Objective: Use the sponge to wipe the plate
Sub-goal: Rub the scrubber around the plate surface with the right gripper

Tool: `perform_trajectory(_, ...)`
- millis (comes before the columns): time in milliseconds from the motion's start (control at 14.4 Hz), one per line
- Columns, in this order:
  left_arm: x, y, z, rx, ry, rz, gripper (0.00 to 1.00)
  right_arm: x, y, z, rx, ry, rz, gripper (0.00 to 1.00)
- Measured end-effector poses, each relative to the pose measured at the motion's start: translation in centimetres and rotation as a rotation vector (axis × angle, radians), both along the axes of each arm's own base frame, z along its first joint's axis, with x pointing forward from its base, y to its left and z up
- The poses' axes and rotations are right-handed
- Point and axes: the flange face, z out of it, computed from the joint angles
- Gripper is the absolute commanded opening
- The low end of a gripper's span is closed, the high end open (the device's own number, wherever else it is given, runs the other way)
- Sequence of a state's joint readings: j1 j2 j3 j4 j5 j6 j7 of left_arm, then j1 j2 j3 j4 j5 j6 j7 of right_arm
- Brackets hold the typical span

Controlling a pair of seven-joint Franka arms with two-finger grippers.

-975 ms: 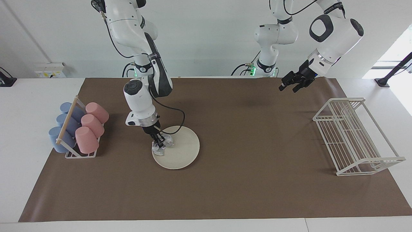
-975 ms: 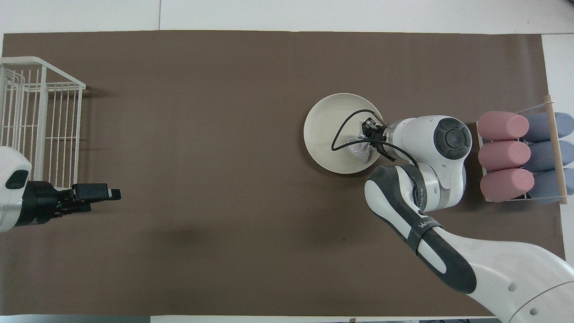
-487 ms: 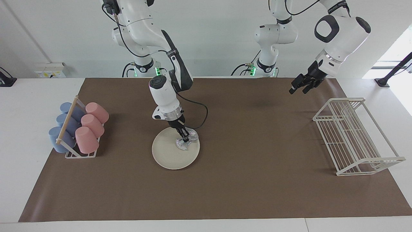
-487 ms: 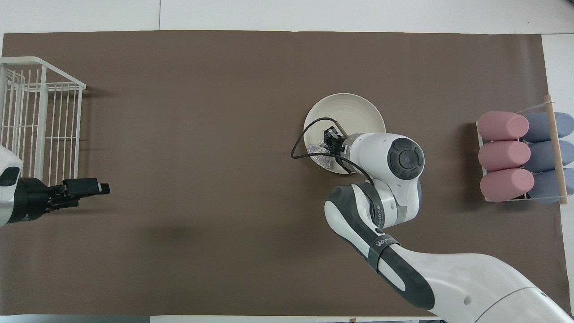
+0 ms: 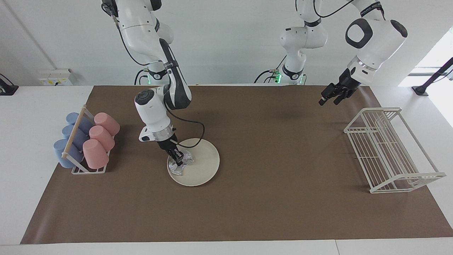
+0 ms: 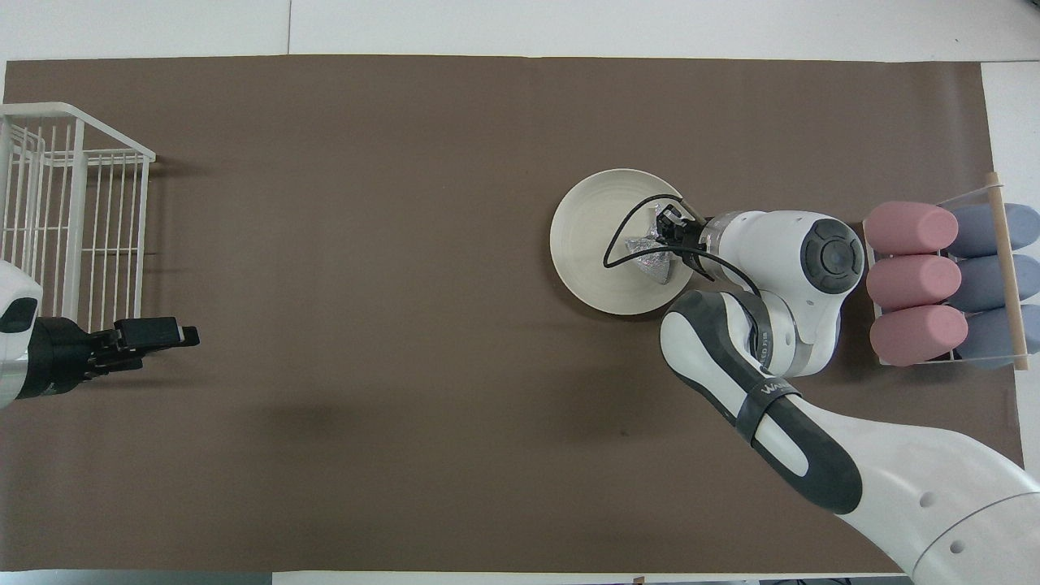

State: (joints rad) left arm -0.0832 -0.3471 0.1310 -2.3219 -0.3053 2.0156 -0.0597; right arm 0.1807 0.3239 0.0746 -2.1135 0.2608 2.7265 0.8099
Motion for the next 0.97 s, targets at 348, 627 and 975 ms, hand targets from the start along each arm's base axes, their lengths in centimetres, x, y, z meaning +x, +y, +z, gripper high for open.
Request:
perform_trajectory(348,0.1,0.0,-0.1,0.001,0.000,0.001,1.00,-2.5,8.0,0.2,0.057,0.046,-0.076,0.00)
perform_trajectory(627,0.1,0.0,-0.1,0.001,0.000,0.001,1.00,-3.2,9.8,0.1,0.070,0.060,-0.100,0.00)
perform_trajectory(975,0.1,-0.2,-0.1,0.002,0.000,-0.002,1.00,-2.1,10.9,7.5,0.097,0.193,-0.182,0.00)
